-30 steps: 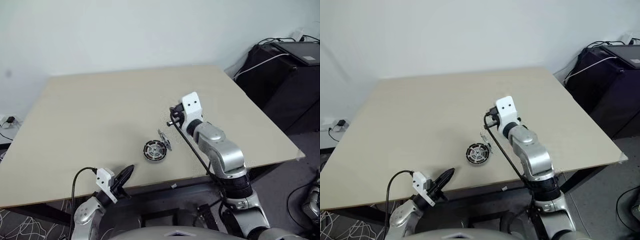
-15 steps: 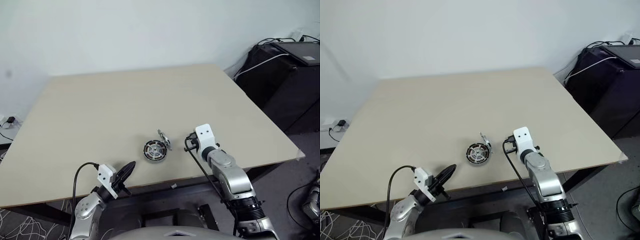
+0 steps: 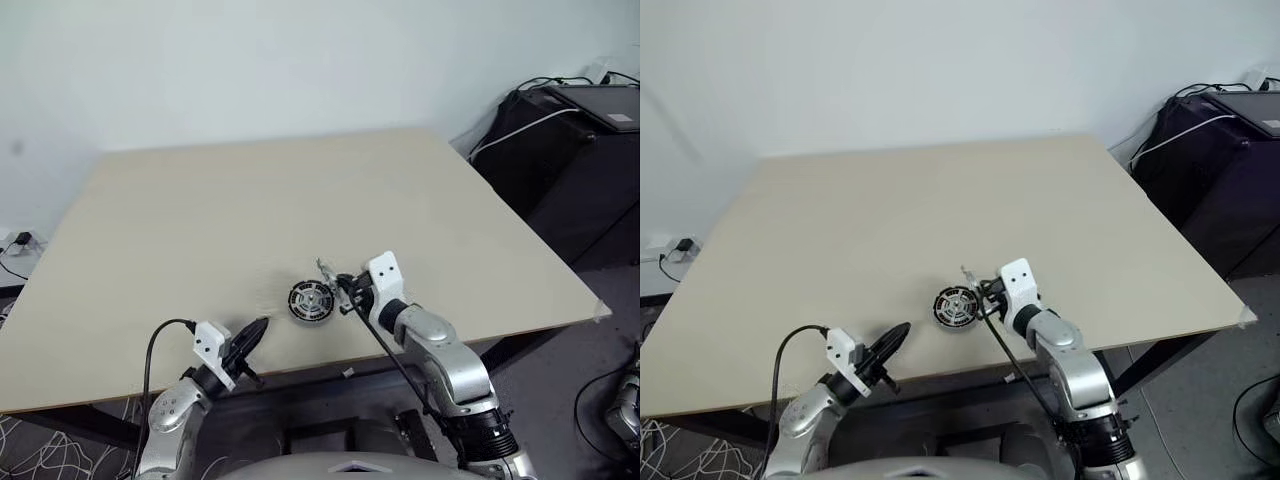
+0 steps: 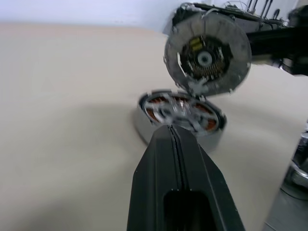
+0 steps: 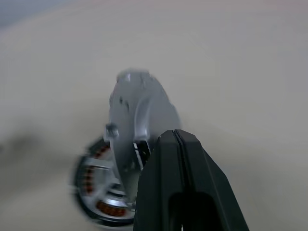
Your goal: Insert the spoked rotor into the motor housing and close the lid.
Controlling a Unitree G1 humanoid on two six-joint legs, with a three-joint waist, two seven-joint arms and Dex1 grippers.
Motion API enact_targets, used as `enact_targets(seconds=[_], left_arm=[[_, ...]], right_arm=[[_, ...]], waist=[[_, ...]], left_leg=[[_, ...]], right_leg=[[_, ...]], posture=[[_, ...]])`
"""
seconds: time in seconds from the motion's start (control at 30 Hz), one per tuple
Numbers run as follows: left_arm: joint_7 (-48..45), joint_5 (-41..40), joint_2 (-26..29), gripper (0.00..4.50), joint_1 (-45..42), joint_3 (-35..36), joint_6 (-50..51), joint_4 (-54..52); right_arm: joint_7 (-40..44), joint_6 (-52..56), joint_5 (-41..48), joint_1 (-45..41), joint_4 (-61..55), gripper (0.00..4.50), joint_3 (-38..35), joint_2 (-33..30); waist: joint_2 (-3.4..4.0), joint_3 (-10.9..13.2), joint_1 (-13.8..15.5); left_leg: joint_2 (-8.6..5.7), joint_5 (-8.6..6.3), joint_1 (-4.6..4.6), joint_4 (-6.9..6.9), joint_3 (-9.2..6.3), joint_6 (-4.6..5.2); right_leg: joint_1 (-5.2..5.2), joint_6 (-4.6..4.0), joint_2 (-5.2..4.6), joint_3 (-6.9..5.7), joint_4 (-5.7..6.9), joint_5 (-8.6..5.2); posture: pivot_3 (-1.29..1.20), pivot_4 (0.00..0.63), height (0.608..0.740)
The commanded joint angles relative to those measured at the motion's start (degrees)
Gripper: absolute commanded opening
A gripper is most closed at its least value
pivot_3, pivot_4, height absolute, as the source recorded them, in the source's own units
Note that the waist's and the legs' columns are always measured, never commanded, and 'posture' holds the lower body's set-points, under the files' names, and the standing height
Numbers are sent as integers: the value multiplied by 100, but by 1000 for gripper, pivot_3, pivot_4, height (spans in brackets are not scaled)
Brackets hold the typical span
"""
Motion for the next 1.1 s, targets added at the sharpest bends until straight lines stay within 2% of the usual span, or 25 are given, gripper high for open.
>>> enact_targets(seconds=[0.03, 0.33, 0.7, 1.1], left_arm=[[183, 107, -28, 0, -151, -25, 15, -87], [809, 445, -241, 0, -734, 54, -16, 721], [870, 420, -319, 0, -482, -74, 76, 418], [946, 402, -285, 0, -491, -154, 242, 249]], right_arm=[[125, -94, 122, -97, -174, 23, 8, -19], [19, -138, -3, -187, 107, 23, -15, -30], [115, -118, 107, -168, 233, 23, 68, 98], [246, -299, -71, -392, 1261, 23, 412, 404]], waist=[[-2, 1, 2], [-9, 2, 39], [-11, 4, 65], [-11, 3, 65]], left_leg=[[0, 0, 0, 0, 0, 0], [-1, 1, 2, 1, 0, -2], [-1, 0, 1, 0, 0, -1], [-1, 0, 4, 1, 0, -1]], right_leg=[[0, 0, 0, 0, 0, 0], [0, 3, 2, 0, 1, 3], [-1, 3, 0, 0, 1, 2], [0, 2, 1, -1, 2, 2]], posture=[[0, 0, 740], [0, 0, 740], [0, 0, 740], [0, 0, 740]])
